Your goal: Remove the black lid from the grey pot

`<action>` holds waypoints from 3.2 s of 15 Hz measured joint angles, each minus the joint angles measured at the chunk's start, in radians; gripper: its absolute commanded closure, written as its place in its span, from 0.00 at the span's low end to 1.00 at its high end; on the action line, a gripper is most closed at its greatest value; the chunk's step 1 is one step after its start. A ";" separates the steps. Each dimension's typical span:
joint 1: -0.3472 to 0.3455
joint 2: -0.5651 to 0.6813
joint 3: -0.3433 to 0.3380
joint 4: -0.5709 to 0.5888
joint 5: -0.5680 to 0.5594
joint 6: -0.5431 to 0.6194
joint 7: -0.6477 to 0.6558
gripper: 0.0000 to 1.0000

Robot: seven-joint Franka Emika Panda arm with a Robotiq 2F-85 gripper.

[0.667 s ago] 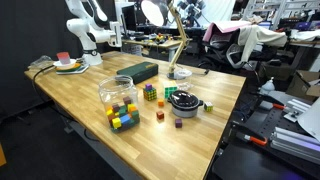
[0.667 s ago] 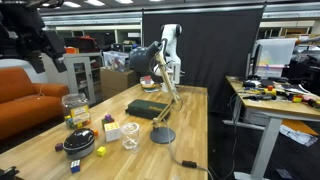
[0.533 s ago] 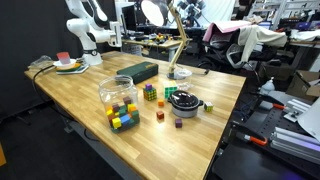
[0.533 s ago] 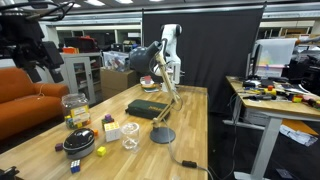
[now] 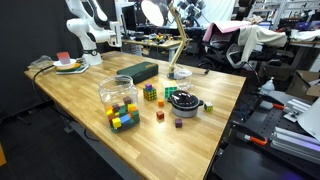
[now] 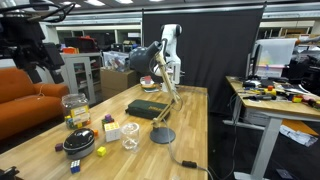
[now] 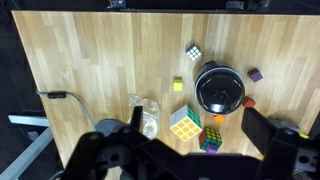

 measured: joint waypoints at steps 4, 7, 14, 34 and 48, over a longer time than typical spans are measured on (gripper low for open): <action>0.000 0.000 0.000 0.000 0.000 0.000 0.000 0.00; 0.000 0.000 0.000 0.000 0.000 0.000 0.000 0.00; 0.001 0.002 0.001 0.003 0.000 0.000 0.000 0.00; 0.129 0.721 0.288 0.245 -0.123 0.321 0.267 0.00; 0.117 0.981 0.147 0.301 0.149 0.467 0.169 0.00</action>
